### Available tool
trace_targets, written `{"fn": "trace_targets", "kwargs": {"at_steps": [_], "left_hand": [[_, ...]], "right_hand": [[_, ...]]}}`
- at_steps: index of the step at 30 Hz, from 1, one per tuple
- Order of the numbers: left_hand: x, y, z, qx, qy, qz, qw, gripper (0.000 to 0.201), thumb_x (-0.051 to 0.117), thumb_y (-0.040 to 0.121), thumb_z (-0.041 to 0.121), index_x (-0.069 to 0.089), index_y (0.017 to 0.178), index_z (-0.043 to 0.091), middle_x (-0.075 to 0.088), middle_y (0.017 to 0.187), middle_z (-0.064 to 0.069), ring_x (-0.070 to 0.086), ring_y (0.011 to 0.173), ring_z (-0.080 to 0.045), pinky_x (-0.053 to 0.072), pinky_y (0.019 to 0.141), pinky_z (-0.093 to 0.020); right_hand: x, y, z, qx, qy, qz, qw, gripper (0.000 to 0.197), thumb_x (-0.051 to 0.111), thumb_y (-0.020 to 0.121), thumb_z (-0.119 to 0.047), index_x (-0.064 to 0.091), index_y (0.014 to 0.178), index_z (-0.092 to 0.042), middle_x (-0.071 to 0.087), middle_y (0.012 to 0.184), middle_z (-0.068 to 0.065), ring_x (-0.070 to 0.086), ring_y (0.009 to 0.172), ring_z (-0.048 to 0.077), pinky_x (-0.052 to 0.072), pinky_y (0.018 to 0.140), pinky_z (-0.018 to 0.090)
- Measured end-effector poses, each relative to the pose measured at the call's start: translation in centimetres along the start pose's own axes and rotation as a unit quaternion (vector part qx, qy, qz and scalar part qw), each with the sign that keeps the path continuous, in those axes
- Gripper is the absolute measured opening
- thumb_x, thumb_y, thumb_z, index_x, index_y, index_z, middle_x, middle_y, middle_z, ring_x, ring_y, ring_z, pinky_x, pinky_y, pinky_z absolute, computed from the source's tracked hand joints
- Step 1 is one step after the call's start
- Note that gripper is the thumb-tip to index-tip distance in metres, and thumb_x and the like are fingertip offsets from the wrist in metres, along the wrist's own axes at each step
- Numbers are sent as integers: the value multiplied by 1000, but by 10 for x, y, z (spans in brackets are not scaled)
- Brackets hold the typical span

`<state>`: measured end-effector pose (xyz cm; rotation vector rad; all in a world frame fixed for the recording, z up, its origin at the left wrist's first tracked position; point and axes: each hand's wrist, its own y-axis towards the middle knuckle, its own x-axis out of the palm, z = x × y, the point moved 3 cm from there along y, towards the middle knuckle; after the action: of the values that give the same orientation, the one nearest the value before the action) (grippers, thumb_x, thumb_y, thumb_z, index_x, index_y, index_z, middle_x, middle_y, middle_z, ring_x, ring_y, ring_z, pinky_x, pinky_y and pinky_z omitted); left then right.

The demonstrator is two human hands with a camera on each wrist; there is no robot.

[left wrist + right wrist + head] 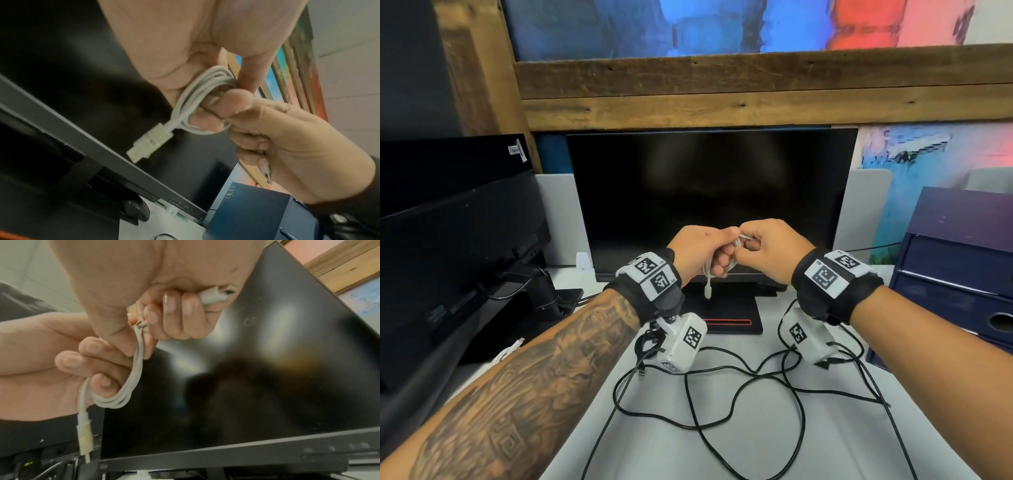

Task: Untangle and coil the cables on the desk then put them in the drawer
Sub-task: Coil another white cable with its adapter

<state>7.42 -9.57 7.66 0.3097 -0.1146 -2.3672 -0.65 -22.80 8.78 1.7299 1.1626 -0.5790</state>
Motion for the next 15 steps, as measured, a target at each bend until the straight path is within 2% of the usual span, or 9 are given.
{"fn": "trace_targets", "kwargs": {"at_steps": [3,5,6,9,11,13,15], "left_hand": [[1,3,6,40,61,34,997,36,63,96,34,64,70,8,59,56,-4,54,51,-18,53,62,-32],[-4,4,7,59,116,48,990,38,63,95,38,65,72,8,62,57,-3,59,54,-18,54,71,-28],[-6,5,7,58,127,35,990,38,61,96,38,65,75,6,62,58,-4,60,55,-17,54,74,-27],[-1,6,0,20,91,-13,996,38,51,102,34,61,79,7,50,59,-1,48,53,-14,46,58,-24],[2,6,-2,14,78,-2,997,38,46,104,32,53,73,12,42,60,3,37,54,-10,36,53,-21],[1,8,-3,25,88,21,996,39,45,105,32,49,69,16,39,62,4,35,54,-9,33,54,-21],[-5,9,-2,31,95,47,994,42,46,104,33,46,66,17,38,59,5,34,52,-9,33,54,-22]], "right_hand": [[-5,1,-2,0,-6,17,1000,25,67,88,-25,56,67,-31,51,59,-8,48,56,10,43,56,31],[-8,2,-1,1,-9,20,1000,24,68,86,-24,55,66,-29,50,58,-8,48,55,11,43,55,30],[-8,1,0,2,-14,19,1000,24,67,86,-24,56,66,-28,50,58,-7,48,54,11,43,55,31],[-4,0,3,-5,-34,13,999,19,67,87,-25,58,70,-24,50,59,-7,47,55,12,43,55,32],[0,-1,3,-24,-29,18,999,15,66,91,-29,63,77,-24,53,63,-7,50,58,12,44,57,32],[2,-1,5,-43,1,24,999,15,61,96,-32,69,89,-22,62,75,-3,59,70,14,52,66,34],[1,1,8,-50,22,29,998,22,51,102,-29,70,100,-19,66,89,-1,62,84,14,53,78,36]]}}
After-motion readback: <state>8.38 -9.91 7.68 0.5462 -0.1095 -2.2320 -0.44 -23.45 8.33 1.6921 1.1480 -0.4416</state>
